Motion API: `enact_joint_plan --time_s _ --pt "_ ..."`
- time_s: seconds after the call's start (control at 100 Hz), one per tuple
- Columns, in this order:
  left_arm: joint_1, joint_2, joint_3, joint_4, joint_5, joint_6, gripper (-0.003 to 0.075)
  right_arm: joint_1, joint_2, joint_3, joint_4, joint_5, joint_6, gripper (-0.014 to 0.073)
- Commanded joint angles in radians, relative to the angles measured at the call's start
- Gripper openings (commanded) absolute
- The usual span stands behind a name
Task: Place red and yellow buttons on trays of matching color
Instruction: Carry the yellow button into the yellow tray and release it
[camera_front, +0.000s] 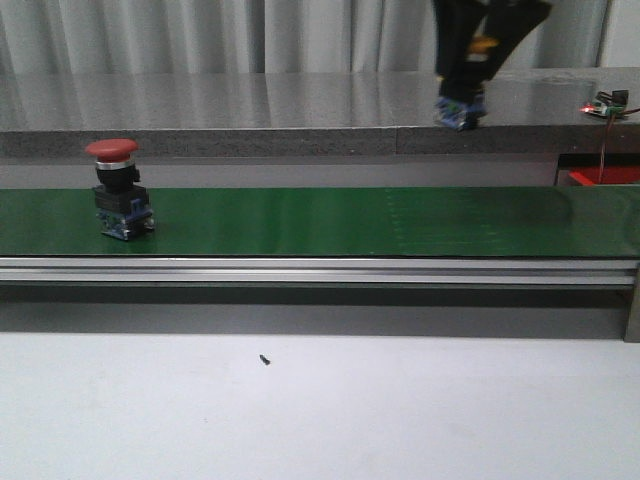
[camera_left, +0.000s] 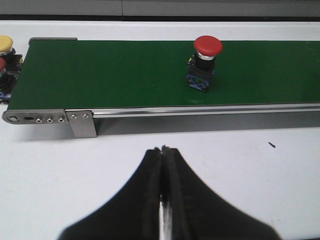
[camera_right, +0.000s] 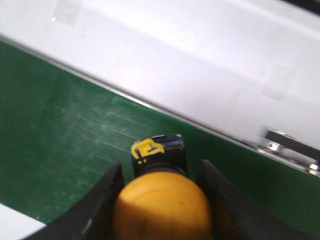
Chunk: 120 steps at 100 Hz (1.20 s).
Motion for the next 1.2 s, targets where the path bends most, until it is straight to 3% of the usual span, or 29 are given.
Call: enact_joint_plan --time_s 0.0,0.39,0.75,1.01,1.19 --pt "-0.006 0.004 -0.026 -0.026 -0.071 0.001 -0.0020 -0.072 -0.106 -0.036 -0.002 0.092 0.008 0.0143" --pt "-0.006 0.004 -0.026 -0.026 -0.071 0.001 -0.0020 -0.366 -0.270 0.162 -0.018 0.091 0.010 0.0143" --pt "-0.006 0.004 -0.026 -0.026 -0.071 0.001 -0.0020 -0.616 -0.304 0.367 -0.017 0.038 0.015 0.0143" --pt "-0.006 0.004 -0.026 -0.026 -0.071 0.001 -0.0020 -0.746 -0.301 0.481 0.014 -0.082 0.036 0.0143" --pt "-0.006 0.004 -0.026 -0.026 -0.071 0.001 -0.0020 -0.775 -0.280 0.559 0.022 -0.182 0.036 0.0143"
